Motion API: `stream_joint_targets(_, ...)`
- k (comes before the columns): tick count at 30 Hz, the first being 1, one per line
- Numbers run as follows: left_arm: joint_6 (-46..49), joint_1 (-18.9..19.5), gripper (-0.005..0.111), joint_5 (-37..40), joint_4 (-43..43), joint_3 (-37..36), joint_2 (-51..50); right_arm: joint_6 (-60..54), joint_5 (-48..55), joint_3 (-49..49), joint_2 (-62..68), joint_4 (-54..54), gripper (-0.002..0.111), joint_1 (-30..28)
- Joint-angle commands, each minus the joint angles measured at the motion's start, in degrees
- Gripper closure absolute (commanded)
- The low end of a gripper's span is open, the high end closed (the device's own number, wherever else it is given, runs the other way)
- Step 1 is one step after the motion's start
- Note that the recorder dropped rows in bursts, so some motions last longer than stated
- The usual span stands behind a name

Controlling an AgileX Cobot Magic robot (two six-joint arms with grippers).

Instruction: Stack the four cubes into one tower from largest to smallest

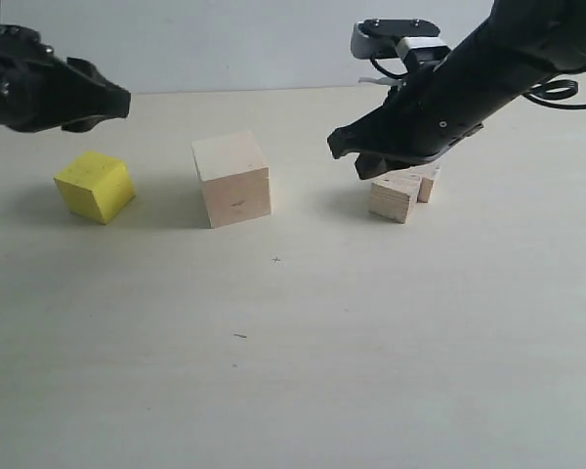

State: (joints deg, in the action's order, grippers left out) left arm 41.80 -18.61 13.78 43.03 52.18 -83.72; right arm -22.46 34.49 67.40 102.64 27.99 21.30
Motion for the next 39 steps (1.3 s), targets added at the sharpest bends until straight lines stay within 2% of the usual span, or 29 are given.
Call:
stream_joint_targets(1, 0.82, -0.21, 0.085, 0.44, 0.64, 9.46, -9.41, -0.64, 3.72, 0.51, -2.08, 1.52, 0.108, 0.03)
stream_joint_targets(2, 1.25, -0.21, 0.091, 0.68, 0.64, 11.72, -11.65, -0.64, 4.75, 0.51, -2.36, 1.82, 0.108, 0.03)
stream_joint_targets(3, 1.23, -0.21, 0.103, 1.06, 0.64, 15.84, -15.90, -0.64, 6.66, 0.51, -2.75, 1.82, 0.108, 0.03)
stream_joint_targets(4, 1.46, -0.21, 0.107, 1.04, 0.64, 17.61, -17.87, -0.64, 7.40, 0.51, -2.88, 1.82, 0.108, 0.03)
stream_joint_targets(9, 1.19, 0.15, 0.107, 8.72, 0.64, 29.80, -30.63, -0.64, 8.87, 0.36, -5.51, 1.91, 0.108, 0.03)
stream_joint_targets(11, -1.30, 0.15, 0.107, 8.99, 0.64, 33.36, -33.37, -0.64, 9.76, 0.36, -6.22, 1.91, 0.108, 0.03)
stream_joint_targets(14, -2.99, 0.15, 0.107, 9.31, 0.64, 36.56, -36.23, -0.64, 10.55, 0.36, -6.54, 1.91, 0.108, 0.03)
stream_joint_targets(17, -3.24, 0.15, 0.107, 13.07, 0.64, 40.39, -40.73, -0.74, 11.15, 0.36, -6.63, 1.91, 0.108, 0.03)
stream_joint_targets(23, -3.24, 0.15, 0.107, 15.54, -1.03, 41.42, -44.93, -0.87, 11.26, 0.36, -6.63, 1.91, 0.108, 0.03)
stream_joint_targets(31, -3.24, 0.15, 0.107, 22.41, -2.38, 41.42, -44.16, -0.87, 9.89, 0.36, -6.63, 1.61, 0.108, 0.03)
stream_joint_targets(39, -2.45, -1.68, 0.107, 30.78, -8.39, 41.27, -44.27, -1.19, 8.46, 0.36, -6.63, 1.51, 0.108, 0.03)
